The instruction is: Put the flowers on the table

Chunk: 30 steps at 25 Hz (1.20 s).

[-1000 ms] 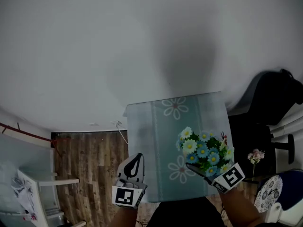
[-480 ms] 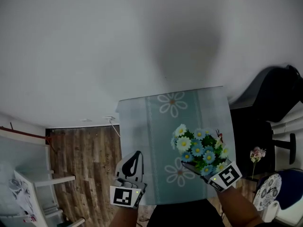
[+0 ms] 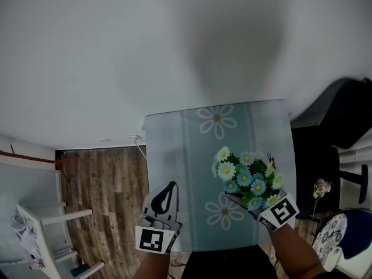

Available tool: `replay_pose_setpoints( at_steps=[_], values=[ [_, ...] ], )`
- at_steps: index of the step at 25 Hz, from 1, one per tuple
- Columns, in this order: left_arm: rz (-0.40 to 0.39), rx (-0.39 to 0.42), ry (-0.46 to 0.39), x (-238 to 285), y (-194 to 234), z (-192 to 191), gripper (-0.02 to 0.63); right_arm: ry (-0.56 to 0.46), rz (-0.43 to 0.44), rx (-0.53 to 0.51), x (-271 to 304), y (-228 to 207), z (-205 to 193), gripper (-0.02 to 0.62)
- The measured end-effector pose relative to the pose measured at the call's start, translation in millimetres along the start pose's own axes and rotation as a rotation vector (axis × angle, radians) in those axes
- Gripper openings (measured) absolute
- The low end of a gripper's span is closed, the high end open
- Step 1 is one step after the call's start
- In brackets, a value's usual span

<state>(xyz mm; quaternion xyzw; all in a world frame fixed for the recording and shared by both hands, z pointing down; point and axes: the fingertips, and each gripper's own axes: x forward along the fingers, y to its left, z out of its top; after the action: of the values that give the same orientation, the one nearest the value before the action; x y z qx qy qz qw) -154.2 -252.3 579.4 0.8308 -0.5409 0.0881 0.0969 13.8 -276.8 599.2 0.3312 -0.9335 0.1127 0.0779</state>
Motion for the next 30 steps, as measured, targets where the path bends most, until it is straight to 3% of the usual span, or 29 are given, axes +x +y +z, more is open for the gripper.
replay_pose_setpoints(
  at_steps=[12,30],
  values=[
    [-0.001,-0.017,0.064,6.4,2.8,-31.9,0.005,0.061,-0.002,-0.014,19.1,-15.0,-40.1,0.546],
    [0.065,-0.029,0.109,1.0,17.2,-59.6,0.005,0.122,0.034,-0.058,48.6,-24.6,-78.5,0.546]
  ],
)
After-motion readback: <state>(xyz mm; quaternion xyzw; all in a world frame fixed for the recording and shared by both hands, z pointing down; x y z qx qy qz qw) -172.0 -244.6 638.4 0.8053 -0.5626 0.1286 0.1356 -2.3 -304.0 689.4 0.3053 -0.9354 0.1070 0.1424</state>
